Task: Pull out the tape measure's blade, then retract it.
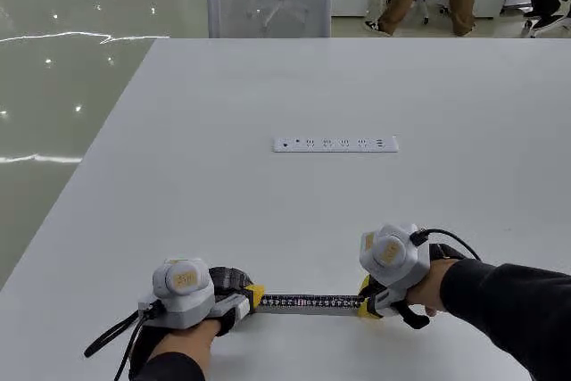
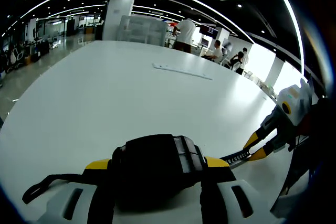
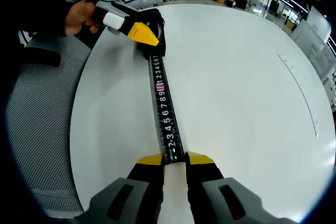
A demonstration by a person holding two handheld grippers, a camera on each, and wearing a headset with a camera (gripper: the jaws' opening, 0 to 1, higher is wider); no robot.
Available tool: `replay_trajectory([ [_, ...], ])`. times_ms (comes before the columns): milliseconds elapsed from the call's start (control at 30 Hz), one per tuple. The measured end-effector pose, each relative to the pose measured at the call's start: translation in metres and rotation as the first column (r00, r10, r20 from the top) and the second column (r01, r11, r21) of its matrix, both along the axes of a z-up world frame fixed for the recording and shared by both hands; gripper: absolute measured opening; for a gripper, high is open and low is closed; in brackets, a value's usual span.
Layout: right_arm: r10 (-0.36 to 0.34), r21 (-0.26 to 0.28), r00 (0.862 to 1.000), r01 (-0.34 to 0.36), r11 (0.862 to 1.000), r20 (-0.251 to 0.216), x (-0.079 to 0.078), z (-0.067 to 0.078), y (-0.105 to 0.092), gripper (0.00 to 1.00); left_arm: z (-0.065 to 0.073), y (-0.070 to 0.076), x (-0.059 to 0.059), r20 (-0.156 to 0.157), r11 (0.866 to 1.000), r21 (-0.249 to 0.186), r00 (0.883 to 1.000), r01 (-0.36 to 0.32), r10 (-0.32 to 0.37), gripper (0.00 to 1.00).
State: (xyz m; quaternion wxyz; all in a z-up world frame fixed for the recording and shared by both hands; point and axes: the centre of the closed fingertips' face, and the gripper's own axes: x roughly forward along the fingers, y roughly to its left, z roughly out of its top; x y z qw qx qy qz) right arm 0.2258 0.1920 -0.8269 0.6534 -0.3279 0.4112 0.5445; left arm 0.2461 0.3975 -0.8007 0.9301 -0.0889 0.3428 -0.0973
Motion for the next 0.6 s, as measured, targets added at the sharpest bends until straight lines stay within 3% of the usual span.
replay_trajectory([
  [600,0.007,0.026,1.0,-0.007,1.0,0.01,0.004,0.0,0.013,0.12,0.0,0.0,0.0,-0.007,1.0,-0.016,1.0,0.01,-0.011,0.62],
])
